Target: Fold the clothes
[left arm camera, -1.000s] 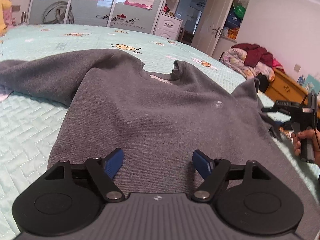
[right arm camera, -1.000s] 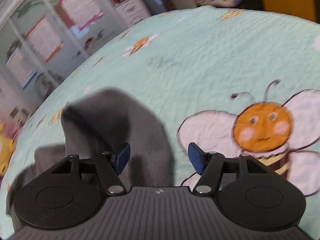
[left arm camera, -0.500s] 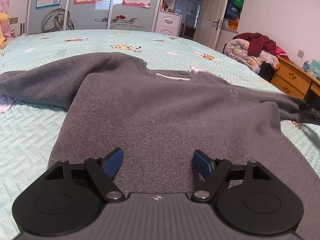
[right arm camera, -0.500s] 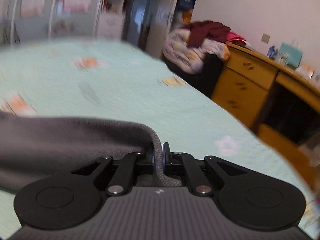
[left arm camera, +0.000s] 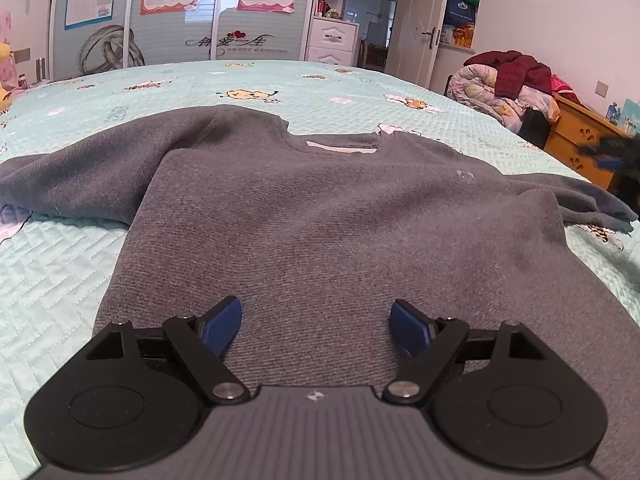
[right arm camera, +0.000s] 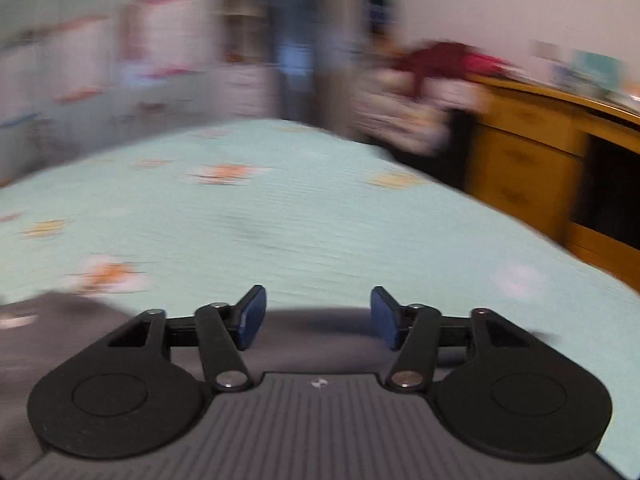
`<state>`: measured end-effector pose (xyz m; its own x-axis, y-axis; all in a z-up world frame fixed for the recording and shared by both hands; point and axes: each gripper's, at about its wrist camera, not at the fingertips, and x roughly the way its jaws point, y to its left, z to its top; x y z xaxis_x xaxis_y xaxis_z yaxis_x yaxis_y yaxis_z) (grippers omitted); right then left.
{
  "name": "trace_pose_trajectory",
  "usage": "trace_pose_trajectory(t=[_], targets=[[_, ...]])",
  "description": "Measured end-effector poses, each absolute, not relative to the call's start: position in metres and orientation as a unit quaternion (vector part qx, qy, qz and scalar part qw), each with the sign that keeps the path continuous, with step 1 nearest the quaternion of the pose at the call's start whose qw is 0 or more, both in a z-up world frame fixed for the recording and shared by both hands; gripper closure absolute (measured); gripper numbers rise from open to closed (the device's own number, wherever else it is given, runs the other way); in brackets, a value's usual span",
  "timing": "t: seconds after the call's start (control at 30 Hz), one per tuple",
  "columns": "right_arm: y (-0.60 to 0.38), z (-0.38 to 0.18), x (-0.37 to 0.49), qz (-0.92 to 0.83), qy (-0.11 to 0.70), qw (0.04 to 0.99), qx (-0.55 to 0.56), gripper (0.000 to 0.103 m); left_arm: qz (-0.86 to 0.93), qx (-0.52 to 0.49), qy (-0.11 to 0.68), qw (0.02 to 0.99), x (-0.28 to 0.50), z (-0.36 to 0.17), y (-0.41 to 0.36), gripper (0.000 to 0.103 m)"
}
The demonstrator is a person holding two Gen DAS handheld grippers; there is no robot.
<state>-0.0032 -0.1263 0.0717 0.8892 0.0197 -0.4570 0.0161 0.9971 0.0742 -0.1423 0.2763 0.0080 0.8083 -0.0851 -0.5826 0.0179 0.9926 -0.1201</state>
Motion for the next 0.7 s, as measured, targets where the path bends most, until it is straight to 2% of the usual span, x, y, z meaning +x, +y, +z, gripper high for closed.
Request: trace_pose_trajectory(t=[0.03,0.1,0.13,0.17,0.23,0.3,0.37,0.6,0.7], targets=[[-0.111,0.070,0.007,0.052,0.245,0.967,0.036,0.040,-0.030,-0.074,0.307,0.948,-0.143,0.011,0.280,0.020],[-0.077,0.066,0.030,0.140,0.263,0.954,0.034,0.040,-0.040,-0.130,0.302,0.943,-0.145,0.018,0.290,0.033],[-0.061,0.064,0.041,0.165,0.267,0.949,0.029,0.040,-0.056,-0.166,0.297,0.939,-0.145,0.024,0.298,0.053],[-0.046,0.062,0.054,0.184,0.271,0.945,0.019,0.040,-0.061,-0.176,0.286,0.940,-0.141,0.033,0.305,0.067],[-0.021,0.057,0.079,0.211,0.283,0.935,-0.003,0.040,-0.055,-0.163,0.258,0.951,-0.133,0.054,0.316,0.066],[-0.003,0.052,0.098,0.221,0.291,0.930,-0.021,0.040,-0.049,-0.149,0.231,0.960,-0.124,0.075,0.328,0.058],[0.008,0.050,0.115,0.228,0.297,0.927,-0.030,0.040,-0.049,-0.124,0.229,0.964,-0.097,0.088,0.337,0.043],[0.030,0.032,0.136,0.267,0.328,0.905,-0.036,0.040,-0.069,-0.001,0.285,0.956,0.032,0.077,0.340,0.043],[0.039,0.027,0.140,0.277,0.336,0.899,-0.054,0.040,-0.058,0.010,0.302,0.951,0.067,0.067,0.346,0.043]])
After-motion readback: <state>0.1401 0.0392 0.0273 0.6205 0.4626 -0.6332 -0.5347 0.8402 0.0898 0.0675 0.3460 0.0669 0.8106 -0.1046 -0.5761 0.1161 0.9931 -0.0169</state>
